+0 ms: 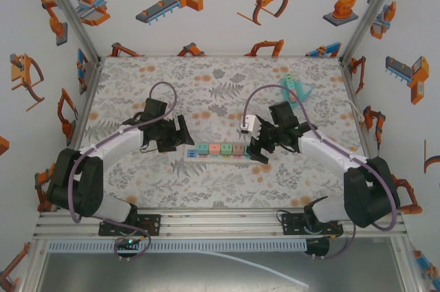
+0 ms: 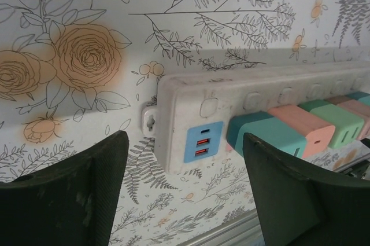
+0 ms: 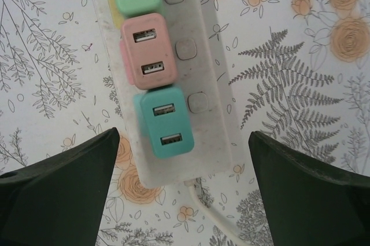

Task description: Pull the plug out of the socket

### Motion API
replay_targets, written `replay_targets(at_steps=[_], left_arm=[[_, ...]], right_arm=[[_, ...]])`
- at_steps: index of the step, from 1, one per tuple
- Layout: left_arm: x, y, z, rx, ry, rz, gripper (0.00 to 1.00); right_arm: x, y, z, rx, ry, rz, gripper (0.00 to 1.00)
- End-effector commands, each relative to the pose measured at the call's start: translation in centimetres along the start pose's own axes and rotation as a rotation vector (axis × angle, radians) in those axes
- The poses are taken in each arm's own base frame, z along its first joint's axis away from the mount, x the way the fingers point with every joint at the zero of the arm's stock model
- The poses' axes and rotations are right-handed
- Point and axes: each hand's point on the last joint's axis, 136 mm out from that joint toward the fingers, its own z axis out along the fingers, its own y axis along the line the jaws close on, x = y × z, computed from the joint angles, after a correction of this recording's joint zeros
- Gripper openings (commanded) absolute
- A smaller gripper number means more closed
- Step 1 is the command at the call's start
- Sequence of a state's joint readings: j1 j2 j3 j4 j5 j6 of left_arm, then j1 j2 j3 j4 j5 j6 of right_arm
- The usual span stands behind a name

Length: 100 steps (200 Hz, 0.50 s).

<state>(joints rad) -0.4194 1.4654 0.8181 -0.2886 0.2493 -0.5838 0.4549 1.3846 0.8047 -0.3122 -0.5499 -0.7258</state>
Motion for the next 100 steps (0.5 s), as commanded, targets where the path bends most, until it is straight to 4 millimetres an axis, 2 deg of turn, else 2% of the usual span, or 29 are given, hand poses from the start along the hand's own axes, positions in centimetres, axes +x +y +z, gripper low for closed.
replay_targets(at_steps=[1,30,63,85,100], left_arm=[[0.5,-0.4,0.3,-0.014,0.031,-0.013,0.71],[1.4,0.2,1.0,-0.056,0.064,-0.029,0.63],[2.0,1.2,1.5,-0.104,0.081,-0.048,0.56],[2.6,1.4,1.9,-0.128,0.104,-0.029,0.54],[2.9,2.4,1.9,-0.209,0.106,-0.025,0.50]], right_arm=[[-2.2,-0.5,0.0,-0.018,-0.059,-0.024,0.77],[-2.6,0.2,0.9,-0.034,-0.073,-0.046,0.63],[-2.1,0.9,2.2,-0.044,-0.034,-0.061,0.57],[-2.0,1.0,2.2,-0.045,-0.027,-0.067,0.53],[-2.2,0.8,2.0,-0.030,-0.027,-0.082,0.51]])
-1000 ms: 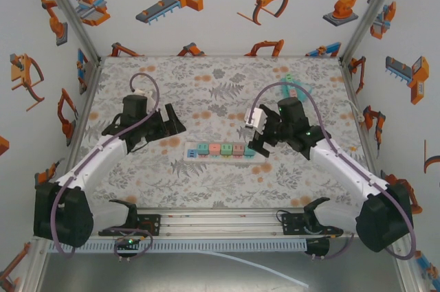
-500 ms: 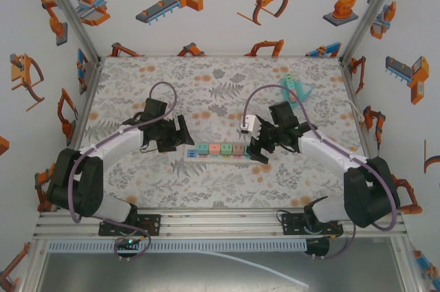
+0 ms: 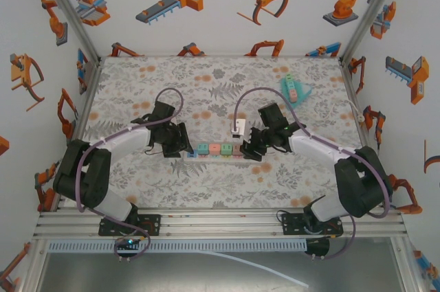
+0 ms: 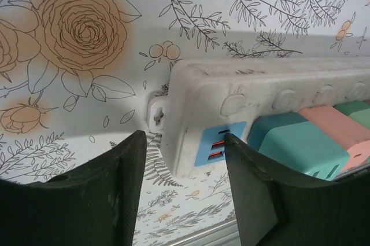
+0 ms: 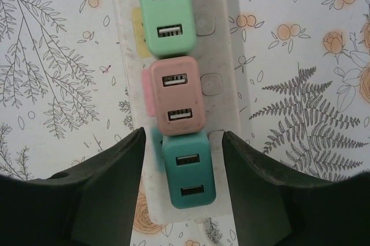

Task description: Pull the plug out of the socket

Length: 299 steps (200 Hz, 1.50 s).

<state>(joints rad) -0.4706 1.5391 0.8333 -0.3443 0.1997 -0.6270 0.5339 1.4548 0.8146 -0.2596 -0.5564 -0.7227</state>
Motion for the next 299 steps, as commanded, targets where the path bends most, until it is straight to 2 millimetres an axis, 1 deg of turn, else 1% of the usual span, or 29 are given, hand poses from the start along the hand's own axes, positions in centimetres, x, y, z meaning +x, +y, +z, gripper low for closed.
replay_targets(at_steps=[1,23,56,67,100,138,160,174,214,234,244,262,274,289,299], left_arm=[[0.5,1.5,0.2,-0.123,0.022,-0.005,0.50],[0.8,2.3,0.6,-0.182,0.032,-0.012,0.48],[1.2,2.8,0.8,-0.241,0.037,-0.012,0.48],[1.3,3.1,0.8,-0.266,0.037,-0.012,0.48],[1.7,4.2,0.9,-0.343,0.047,-0.022,0.48],[1.9,4.4,1.0,-0.378,0.055,-0.017,0.48],[1.9,4.4,1.0,-0.386,0.050,-0.017,0.48],[1.9,4.4,0.9,-0.393,0.046,-0.014,0.48],[1.8,4.8,0.5,-0.420,0.039,-0.008,0.48],[1.7,4.6,0.3,-0.414,0.031,-0.005,0.49],[1.4,4.2,0.0,-0.401,0.019,-0.001,0.50],[0.5,3.3,-0.8,-0.373,-0.014,0.007,0.53],[-0.2,2.5,-1.5,-0.351,-0.041,0.012,0.56],[-1.3,1.3,-2.6,-0.325,-0.074,0.025,0.58],[-2.1,0.6,-3.5,-0.309,-0.099,0.037,0.59]], right_arm=[[-1.2,-0.9,-0.4,0.037,-0.019,-0.035,0.50],[-1.4,-1.3,-0.5,0.066,-0.005,-0.062,0.46],[-2.2,-0.8,-0.4,0.053,0.000,-0.098,0.44],[-2.7,-0.6,-0.6,0.050,-0.006,-0.115,0.41],[-4.1,-0.5,-1.4,0.068,-0.035,-0.167,0.35],[-5.5,-0.6,-2.5,0.093,-0.077,-0.208,0.30],[-5.7,-0.5,-2.7,0.102,-0.090,-0.219,0.26],[-5.6,-0.5,-2.8,0.106,-0.088,-0.223,0.26],[-4.4,0.5,-2.8,0.071,-0.042,-0.211,0.25],[-5.1,1.0,-3.9,0.081,-0.072,-0.221,0.25],[-5.8,1.1,-4.8,0.104,-0.095,-0.237,0.25],[-6.8,1.0,-6.2,0.155,-0.137,-0.234,0.20],[-8.0,0.7,-7.3,0.200,-0.191,-0.181,0.18],[-9.4,0.5,-8.8,0.245,-0.276,-0.082,0.18],[-10.0,-0.4,-9.9,0.311,-0.329,0.016,0.18]])
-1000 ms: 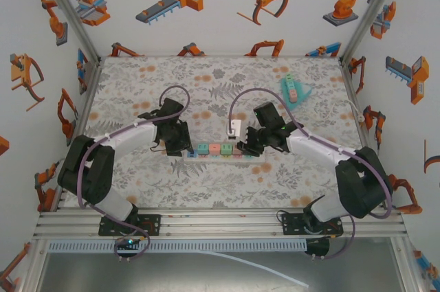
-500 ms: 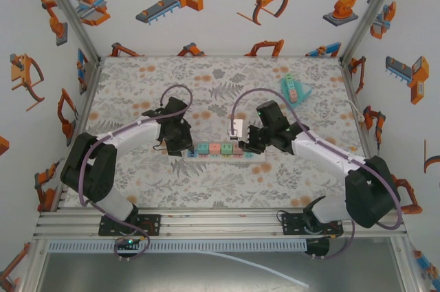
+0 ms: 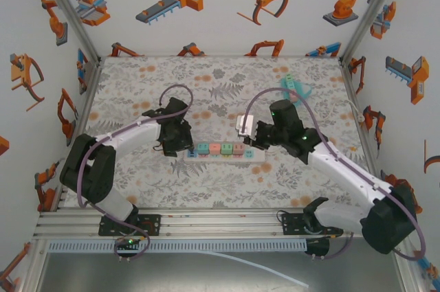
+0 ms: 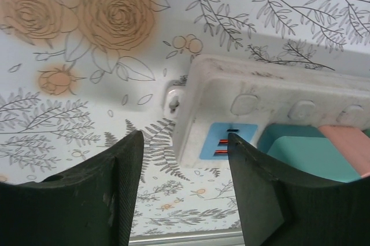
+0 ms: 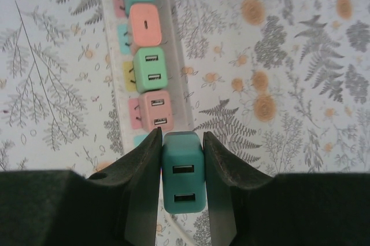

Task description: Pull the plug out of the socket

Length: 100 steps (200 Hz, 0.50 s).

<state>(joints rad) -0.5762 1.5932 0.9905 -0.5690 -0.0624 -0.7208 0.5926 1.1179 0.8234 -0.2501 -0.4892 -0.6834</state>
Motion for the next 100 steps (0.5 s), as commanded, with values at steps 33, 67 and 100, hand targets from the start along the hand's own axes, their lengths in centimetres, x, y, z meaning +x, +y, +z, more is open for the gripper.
replay_targets(at_steps=[33,67,100], left_arm=[[-4.0,-1.4,-6.5,0.052,-0.169,0.058,0.62],[-5.2,-3.5,-12.1,0.235,-0.308,0.110,0.67],[-4.9,-5.6,-18.8,0.494,-0.505,0.234,0.72]], right_arm=[[0.1,-7.2,-4.9,0.513,-0.176,0.800,0.18],[2.5,-5.1,-5.4,0.496,-0.159,1.209,0.16],[5.7,-2.0,-4.9,0.472,-0.134,1.515,0.17]])
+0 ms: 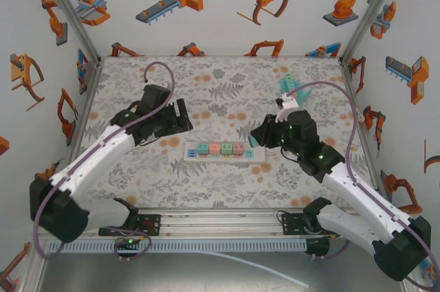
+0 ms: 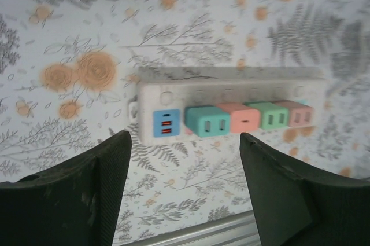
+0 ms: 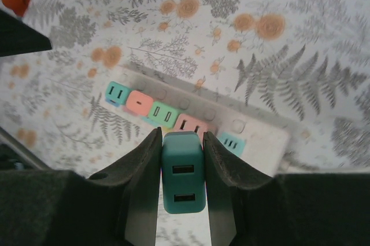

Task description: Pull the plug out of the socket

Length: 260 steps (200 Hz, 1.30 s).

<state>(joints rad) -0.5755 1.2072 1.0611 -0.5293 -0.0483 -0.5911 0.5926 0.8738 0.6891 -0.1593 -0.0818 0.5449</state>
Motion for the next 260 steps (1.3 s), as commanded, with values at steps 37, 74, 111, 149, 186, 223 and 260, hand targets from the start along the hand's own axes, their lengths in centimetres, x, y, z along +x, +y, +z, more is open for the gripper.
replay_targets(at_steps=[37,74,111,149,186,223,260], left_arm=[[0.0,-6.5,-9.1,0.492,-0.268,0.381,0.80],[4.8,-8.3,-12.0,0.719,-0.226,0.694,0.97],[8.5,-9.0,-12.3,0.845,-0.106,0.842,0.97],[11.0,-10.5,-11.8,0.919,-0.063,0.967,0.97],[11.5,-11.5,-10.6,0.926,-0.030,0.982,0.97],[11.2,-11.8,-9.9,0.894,-0.065,0.994,0.97],[10.5,-12.1,-10.0,0.879,-0.114,0.992,0.97]], right_arm=[[7.9,-4.7,0.0,0.110,0.070,0.548,0.17],[12.2,-6.8,0.9,0.139,0.109,0.612,0.16],[15.0,-7.5,2.3,0.160,0.166,0.606,0.18],[16.6,-7.5,3.2,0.179,0.214,0.582,0.34],[17.5,-8.4,2.6,0.237,0.232,0.561,0.46],[17.0,-9.0,1.5,0.269,0.206,0.535,0.53],[15.1,-8.9,0.4,0.267,0.141,0.475,0.56]])
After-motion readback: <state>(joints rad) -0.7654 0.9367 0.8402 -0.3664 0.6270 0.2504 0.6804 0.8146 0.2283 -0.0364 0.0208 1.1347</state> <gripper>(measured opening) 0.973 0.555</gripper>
